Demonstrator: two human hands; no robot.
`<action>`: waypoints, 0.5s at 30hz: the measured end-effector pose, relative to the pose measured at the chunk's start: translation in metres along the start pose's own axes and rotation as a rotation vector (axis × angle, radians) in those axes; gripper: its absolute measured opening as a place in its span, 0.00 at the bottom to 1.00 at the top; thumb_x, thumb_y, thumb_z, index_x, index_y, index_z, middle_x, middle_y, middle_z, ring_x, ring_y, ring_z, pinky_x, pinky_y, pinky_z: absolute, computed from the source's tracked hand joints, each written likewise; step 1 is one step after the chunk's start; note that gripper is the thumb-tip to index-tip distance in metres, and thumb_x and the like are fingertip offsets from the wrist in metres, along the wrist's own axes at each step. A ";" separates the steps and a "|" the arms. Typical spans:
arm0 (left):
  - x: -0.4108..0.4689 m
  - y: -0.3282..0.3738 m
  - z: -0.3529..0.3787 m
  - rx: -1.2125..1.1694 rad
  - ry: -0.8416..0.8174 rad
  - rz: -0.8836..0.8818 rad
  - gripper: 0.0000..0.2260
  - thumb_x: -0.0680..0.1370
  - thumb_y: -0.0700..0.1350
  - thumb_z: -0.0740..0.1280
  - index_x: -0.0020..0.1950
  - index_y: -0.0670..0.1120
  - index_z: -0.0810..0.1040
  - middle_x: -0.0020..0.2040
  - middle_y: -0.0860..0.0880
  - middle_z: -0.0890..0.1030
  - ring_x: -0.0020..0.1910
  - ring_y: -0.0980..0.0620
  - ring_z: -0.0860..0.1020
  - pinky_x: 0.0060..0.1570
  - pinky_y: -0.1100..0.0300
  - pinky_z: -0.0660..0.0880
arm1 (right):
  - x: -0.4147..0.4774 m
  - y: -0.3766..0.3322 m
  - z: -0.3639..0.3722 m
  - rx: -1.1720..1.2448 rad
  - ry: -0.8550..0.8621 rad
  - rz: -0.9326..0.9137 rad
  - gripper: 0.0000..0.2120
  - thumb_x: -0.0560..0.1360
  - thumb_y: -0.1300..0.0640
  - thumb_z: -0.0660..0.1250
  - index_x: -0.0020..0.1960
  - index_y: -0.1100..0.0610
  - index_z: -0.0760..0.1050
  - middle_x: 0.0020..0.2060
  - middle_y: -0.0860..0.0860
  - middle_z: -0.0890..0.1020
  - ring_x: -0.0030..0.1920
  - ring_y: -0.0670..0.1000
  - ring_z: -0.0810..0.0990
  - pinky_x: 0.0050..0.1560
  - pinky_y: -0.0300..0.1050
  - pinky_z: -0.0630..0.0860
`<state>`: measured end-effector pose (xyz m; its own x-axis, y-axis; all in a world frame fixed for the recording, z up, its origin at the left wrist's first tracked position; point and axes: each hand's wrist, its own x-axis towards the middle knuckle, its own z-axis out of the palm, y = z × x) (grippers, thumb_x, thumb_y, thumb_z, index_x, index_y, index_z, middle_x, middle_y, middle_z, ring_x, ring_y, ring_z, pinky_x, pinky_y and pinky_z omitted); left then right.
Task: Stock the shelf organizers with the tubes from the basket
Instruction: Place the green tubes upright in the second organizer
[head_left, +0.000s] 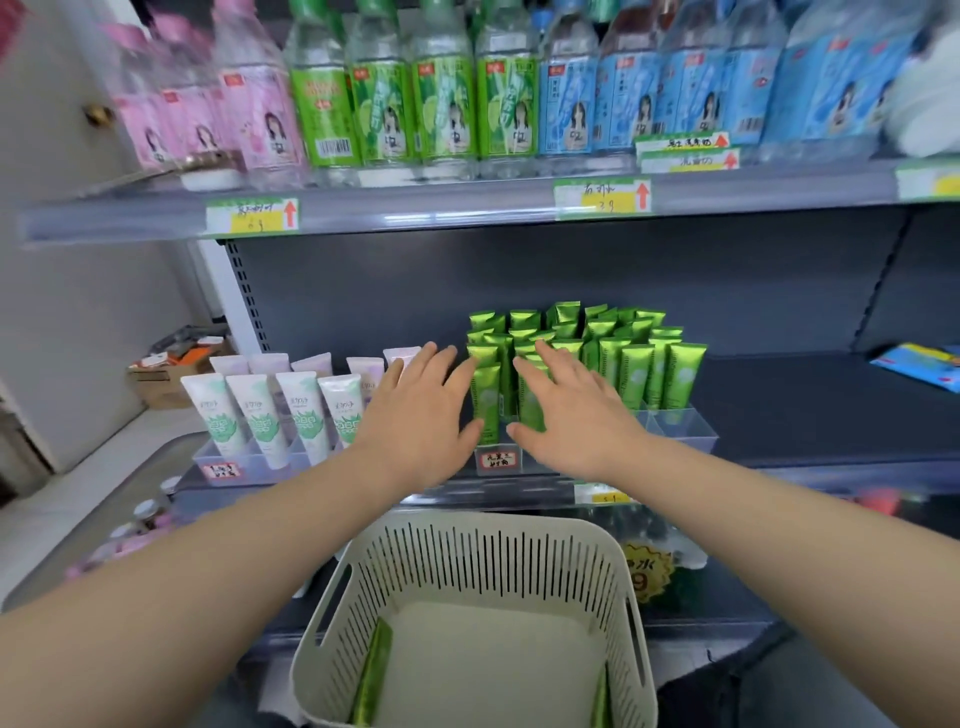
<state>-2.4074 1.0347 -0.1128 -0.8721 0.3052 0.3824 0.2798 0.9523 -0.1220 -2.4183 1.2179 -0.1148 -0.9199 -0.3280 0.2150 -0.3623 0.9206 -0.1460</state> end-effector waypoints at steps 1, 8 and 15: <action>-0.006 0.001 0.001 -0.001 -0.003 -0.005 0.31 0.77 0.58 0.57 0.76 0.48 0.53 0.76 0.46 0.56 0.76 0.46 0.51 0.74 0.47 0.52 | -0.004 -0.002 0.002 0.004 0.002 -0.005 0.36 0.76 0.40 0.57 0.77 0.48 0.43 0.76 0.49 0.41 0.76 0.52 0.39 0.74 0.56 0.44; -0.047 0.007 0.019 -0.075 -0.057 -0.050 0.31 0.78 0.58 0.57 0.77 0.47 0.52 0.77 0.46 0.55 0.76 0.47 0.51 0.74 0.49 0.50 | -0.035 -0.011 0.026 0.030 -0.019 -0.041 0.35 0.77 0.41 0.58 0.77 0.48 0.44 0.77 0.50 0.43 0.76 0.52 0.42 0.74 0.54 0.46; -0.081 0.006 0.057 -0.115 -0.143 -0.075 0.31 0.78 0.58 0.57 0.76 0.47 0.53 0.76 0.46 0.56 0.76 0.47 0.52 0.74 0.51 0.50 | -0.053 -0.015 0.063 0.063 -0.096 -0.024 0.36 0.76 0.41 0.58 0.76 0.48 0.45 0.77 0.50 0.44 0.76 0.52 0.45 0.74 0.53 0.49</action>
<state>-2.3578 1.0161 -0.1966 -0.9381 0.2382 0.2515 0.2487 0.9685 0.0102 -2.3729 1.2081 -0.1846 -0.9201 -0.3708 0.1263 -0.3899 0.8982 -0.2031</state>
